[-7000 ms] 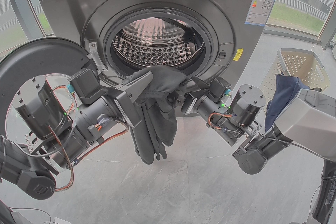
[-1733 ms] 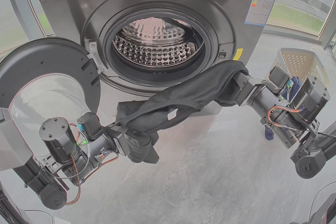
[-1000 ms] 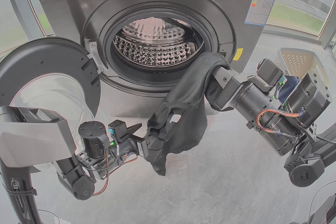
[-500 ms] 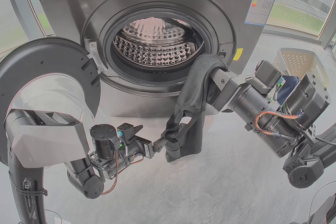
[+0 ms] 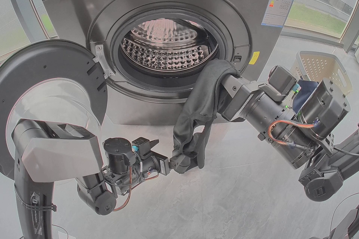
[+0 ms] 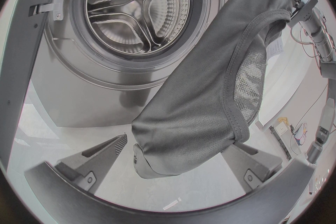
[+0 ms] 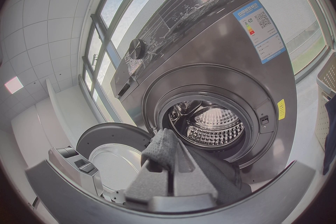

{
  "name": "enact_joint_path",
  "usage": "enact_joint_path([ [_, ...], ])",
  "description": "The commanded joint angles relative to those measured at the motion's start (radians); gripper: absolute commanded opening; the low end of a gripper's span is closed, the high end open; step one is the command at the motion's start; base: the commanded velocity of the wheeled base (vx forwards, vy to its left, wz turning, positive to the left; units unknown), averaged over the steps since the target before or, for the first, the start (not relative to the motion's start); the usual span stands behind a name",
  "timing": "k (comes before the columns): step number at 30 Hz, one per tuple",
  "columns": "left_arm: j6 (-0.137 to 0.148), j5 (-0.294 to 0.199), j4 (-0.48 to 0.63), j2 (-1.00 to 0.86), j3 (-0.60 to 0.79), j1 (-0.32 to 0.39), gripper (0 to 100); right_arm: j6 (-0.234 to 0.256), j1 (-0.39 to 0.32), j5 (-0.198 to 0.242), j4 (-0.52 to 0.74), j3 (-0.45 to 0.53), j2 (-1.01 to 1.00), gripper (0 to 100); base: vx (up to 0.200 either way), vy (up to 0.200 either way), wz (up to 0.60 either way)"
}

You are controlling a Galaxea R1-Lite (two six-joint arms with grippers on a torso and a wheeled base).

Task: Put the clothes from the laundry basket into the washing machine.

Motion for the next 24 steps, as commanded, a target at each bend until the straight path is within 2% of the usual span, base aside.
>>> enact_joint_path([
  [1,-0.001,-0.006,-0.004,0.035,-0.033,-0.018,100,0.001,0.007,-0.001,-0.005,-0.005,0.014,0,0.0,0.0,0.0],
  [13,0.001,-0.015,-0.004,0.097,-0.139,-0.063,100,0.001,0.008,-0.006,-0.02,-0.011,0.028,0,0.0,0.0,0.0],
  [21,0.003,-0.004,-0.004,0.127,-0.216,-0.07,100,0.001,0.008,-0.006,-0.02,-0.008,0.028,0,0.0,0.0,0.0],
  [24,-0.004,-0.006,-0.004,0.131,-0.225,-0.083,100,0.003,0.008,-0.007,-0.02,-0.008,0.028,0,0.0,0.0,0.0],
])
